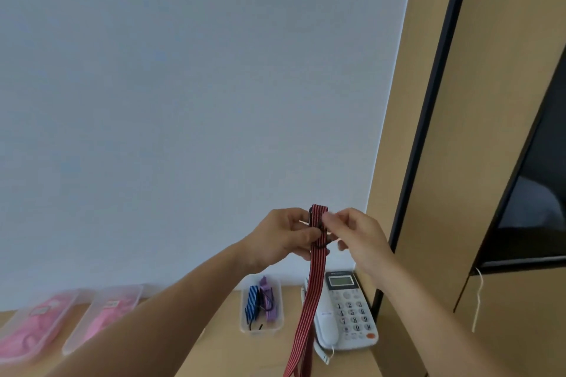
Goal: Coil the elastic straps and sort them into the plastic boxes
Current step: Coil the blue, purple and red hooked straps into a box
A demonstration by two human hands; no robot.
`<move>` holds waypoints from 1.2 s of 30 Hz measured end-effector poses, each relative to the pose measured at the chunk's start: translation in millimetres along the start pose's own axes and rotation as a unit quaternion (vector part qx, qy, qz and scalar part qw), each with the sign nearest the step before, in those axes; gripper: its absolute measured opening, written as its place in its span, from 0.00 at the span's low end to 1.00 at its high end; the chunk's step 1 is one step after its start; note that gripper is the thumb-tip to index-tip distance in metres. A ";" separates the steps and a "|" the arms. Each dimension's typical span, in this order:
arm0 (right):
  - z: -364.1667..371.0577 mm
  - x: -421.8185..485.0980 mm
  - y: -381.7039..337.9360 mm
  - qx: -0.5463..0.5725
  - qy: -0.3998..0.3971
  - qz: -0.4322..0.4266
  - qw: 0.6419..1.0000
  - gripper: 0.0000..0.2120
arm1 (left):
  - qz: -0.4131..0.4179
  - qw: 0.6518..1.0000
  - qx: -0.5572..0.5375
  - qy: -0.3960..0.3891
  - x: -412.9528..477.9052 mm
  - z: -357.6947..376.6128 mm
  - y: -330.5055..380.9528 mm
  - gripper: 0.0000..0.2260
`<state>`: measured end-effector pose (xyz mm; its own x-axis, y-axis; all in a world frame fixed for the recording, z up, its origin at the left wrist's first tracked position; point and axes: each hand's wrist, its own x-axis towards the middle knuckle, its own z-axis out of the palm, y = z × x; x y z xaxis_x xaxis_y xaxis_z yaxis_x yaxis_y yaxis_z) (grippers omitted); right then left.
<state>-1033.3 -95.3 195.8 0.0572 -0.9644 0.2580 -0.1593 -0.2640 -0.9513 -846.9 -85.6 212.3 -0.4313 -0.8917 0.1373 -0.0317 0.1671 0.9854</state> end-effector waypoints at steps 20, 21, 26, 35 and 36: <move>27.5 -23.3 2.2 0.093 -0.005 0.023 0.995 0.11 | -0.044 0.993 -0.038 0.100 17.6 -1.4 4.2 0.07; 27.6 -22.6 2.0 0.081 0.001 0.020 0.997 0.11 | -0.045 0.994 -0.033 0.096 16.9 -1.9 5.2 0.08; 31.7 -23.3 4.7 0.054 0.024 0.046 0.997 0.14 | 0.005 0.988 0.089 0.123 16.0 -1.2 4.1 0.07; 29.0 -26.5 -2.3 0.106 -0.024 0.110 0.988 0.23 | 0.200 0.893 0.357 0.186 9.9 -2.8 -19.1 0.10; 28.1 -25.6 -4.7 0.132 -0.026 0.122 0.983 0.23 | 0.255 0.857 0.407 0.189 8.8 -2.6 -19.9 0.11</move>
<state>-1006.4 -69.0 189.0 0.1003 -0.9949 0.0133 0.0858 -0.0047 -0.9963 -847.8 -97.8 194.2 -0.2587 -0.6622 0.7033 -0.6099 0.6766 0.4126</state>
